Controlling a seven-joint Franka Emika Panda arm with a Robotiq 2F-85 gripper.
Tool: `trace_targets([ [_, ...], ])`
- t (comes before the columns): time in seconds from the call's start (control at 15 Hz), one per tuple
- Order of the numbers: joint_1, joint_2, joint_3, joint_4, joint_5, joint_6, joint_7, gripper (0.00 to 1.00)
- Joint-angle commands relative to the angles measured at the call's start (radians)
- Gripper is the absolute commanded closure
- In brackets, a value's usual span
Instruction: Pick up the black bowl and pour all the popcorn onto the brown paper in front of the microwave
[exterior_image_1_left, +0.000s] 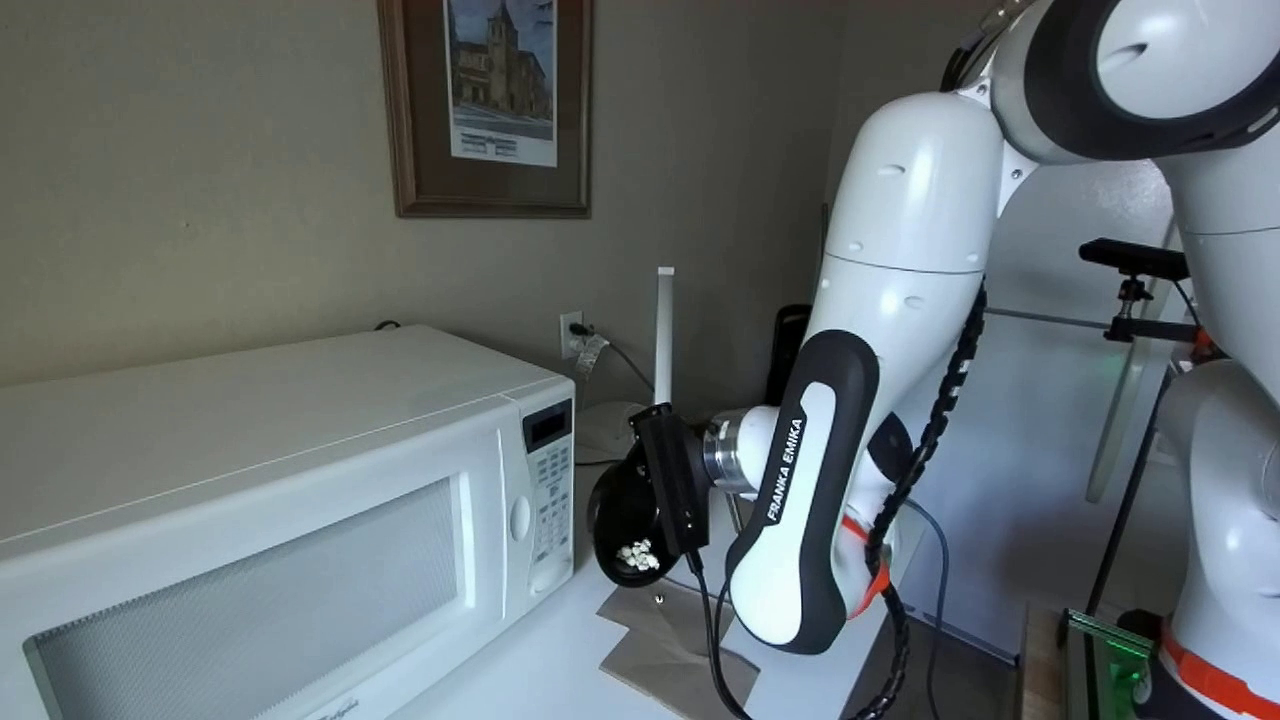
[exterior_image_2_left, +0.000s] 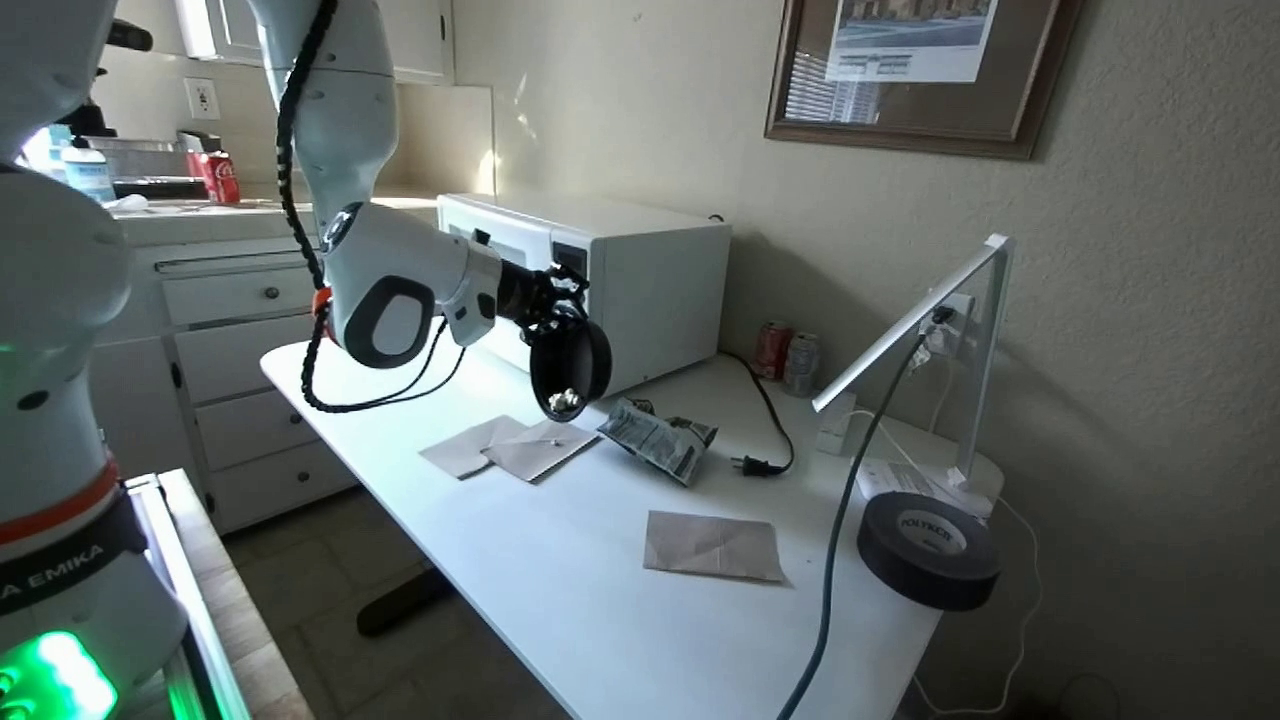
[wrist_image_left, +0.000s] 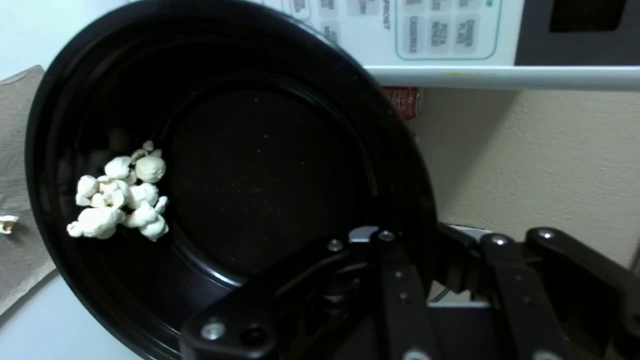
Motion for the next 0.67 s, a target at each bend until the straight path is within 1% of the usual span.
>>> trace_targets([
  [0.0, 0.059, -0.018, -0.065, 0.017, -0.001, 0.018, 0.015, 0.99],
  [0.07, 0.007, -0.026, -0.008, -0.025, 0.001, 0.000, 0.019, 0.99],
  [0.13, 0.110, -0.022, -0.128, 0.051, -0.002, 0.028, 0.019, 0.99],
  [0.2, 0.093, -0.044, -0.103, 0.020, -0.005, 0.005, 0.038, 0.99],
  [0.27, 0.115, -0.043, -0.134, 0.031, -0.017, 0.004, 0.042, 0.99],
  [0.33, 0.127, -0.047, -0.143, 0.028, -0.012, 0.002, 0.036, 0.99],
  [0.53, 0.099, -0.037, -0.107, -0.013, -0.004, 0.007, 0.025, 0.99],
  [0.6, 0.102, -0.037, -0.107, -0.019, 0.000, 0.006, 0.021, 0.99],
])
